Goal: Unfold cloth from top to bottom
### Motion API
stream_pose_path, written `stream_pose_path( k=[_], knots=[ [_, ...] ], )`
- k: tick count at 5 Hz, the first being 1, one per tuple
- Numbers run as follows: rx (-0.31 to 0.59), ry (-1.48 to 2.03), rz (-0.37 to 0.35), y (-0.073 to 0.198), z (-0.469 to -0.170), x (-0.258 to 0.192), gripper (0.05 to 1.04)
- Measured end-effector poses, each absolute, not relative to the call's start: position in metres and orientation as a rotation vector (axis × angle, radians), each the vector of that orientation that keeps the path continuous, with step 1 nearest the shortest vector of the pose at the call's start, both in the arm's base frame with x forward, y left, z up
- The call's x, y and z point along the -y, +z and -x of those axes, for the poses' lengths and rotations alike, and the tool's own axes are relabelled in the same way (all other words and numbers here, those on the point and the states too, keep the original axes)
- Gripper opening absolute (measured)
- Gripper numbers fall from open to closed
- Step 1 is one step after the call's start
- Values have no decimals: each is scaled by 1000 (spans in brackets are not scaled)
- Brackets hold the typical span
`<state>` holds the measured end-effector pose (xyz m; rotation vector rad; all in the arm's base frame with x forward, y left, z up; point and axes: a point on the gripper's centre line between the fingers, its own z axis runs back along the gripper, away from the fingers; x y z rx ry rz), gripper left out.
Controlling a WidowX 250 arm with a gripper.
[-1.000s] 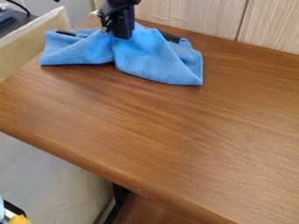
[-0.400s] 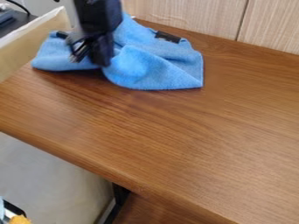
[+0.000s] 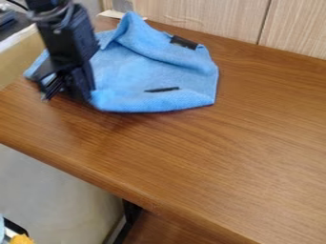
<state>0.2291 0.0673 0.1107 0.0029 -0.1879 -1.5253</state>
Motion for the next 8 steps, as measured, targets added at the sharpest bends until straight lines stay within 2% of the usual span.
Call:
stream_pose_path(
  k=[1,2,3,4,5,7,8],
  knots=[
    [191,-1550,30,93,-223,-65,74],
    [172,-1528,45,87,-223,-66,219],
    [150,-1533,58,82,-224,-62,475],
    [140,-1534,50,81,-225,-62,784],
    [129,-1531,43,85,-227,-61,999],
    [97,-1563,12,98,-239,-54,999],
    [113,-1582,-33,117,-249,-48,999]
  ],
)
